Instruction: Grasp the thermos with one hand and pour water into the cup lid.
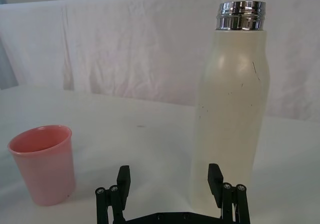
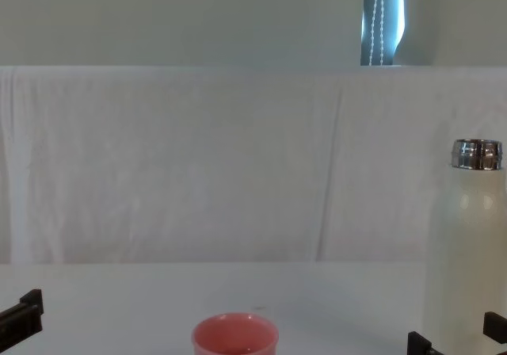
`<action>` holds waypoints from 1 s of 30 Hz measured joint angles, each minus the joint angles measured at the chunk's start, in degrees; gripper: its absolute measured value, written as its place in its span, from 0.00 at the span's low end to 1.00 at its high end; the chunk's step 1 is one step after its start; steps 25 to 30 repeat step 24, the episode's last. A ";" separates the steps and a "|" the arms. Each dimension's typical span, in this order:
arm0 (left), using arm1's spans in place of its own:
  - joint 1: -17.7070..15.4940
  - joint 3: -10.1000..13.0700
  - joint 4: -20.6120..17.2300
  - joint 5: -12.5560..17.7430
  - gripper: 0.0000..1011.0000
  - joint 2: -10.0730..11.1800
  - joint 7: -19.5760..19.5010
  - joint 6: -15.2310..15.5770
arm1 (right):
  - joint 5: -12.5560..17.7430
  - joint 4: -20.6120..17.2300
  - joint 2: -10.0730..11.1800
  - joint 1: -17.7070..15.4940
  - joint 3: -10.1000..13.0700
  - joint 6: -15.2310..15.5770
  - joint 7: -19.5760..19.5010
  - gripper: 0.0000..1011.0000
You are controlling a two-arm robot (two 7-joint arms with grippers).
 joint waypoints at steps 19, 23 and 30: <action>0.00 0.00 0.00 0.00 0.99 0.00 0.00 0.00 | 0.00 0.00 0.00 0.00 0.00 0.08 -0.03 0.99; 0.00 0.00 0.00 0.00 0.99 0.00 0.00 0.00 | 0.00 0.00 0.00 0.00 0.00 0.08 -0.04 0.99; 0.00 0.00 0.00 0.00 0.99 0.00 0.00 0.00 | 0.00 0.00 0.00 0.00 0.00 0.08 -0.04 0.99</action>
